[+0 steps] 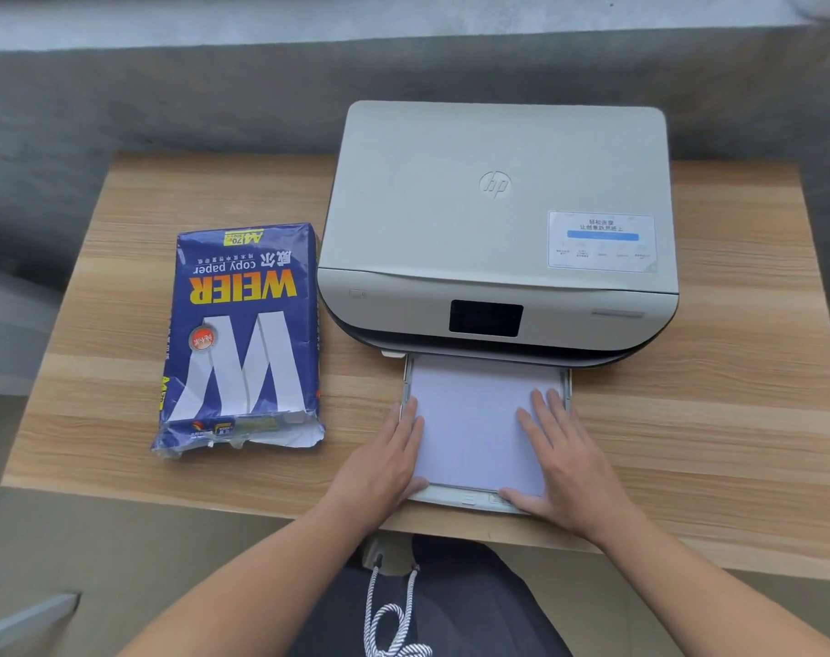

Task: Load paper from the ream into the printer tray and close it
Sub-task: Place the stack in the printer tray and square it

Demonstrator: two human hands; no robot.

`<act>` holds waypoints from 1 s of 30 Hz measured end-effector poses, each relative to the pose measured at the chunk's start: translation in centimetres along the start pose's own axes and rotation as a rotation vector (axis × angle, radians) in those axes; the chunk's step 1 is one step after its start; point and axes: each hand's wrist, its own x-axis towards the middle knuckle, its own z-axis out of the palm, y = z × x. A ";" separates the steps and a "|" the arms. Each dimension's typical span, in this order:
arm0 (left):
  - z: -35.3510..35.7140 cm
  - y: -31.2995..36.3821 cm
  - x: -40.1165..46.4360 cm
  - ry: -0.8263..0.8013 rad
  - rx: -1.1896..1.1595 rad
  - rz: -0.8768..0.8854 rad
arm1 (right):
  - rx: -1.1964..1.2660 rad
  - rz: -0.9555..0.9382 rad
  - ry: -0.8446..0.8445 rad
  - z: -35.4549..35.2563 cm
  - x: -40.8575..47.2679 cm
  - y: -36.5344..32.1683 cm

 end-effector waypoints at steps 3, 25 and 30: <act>-0.6 0.1 0.0 -0.017 -0.012 -0.014 | -0.005 -0.007 0.020 0.1 0.0 0.1; -0.4 0.7 1.1 0.247 -0.918 -0.608 | 0.797 0.713 0.352 -0.3 -2.1 -2.6; -0.1 0.4 1.1 0.239 -0.907 -0.591 | 0.812 0.693 0.340 -0.6 -1.5 -2.6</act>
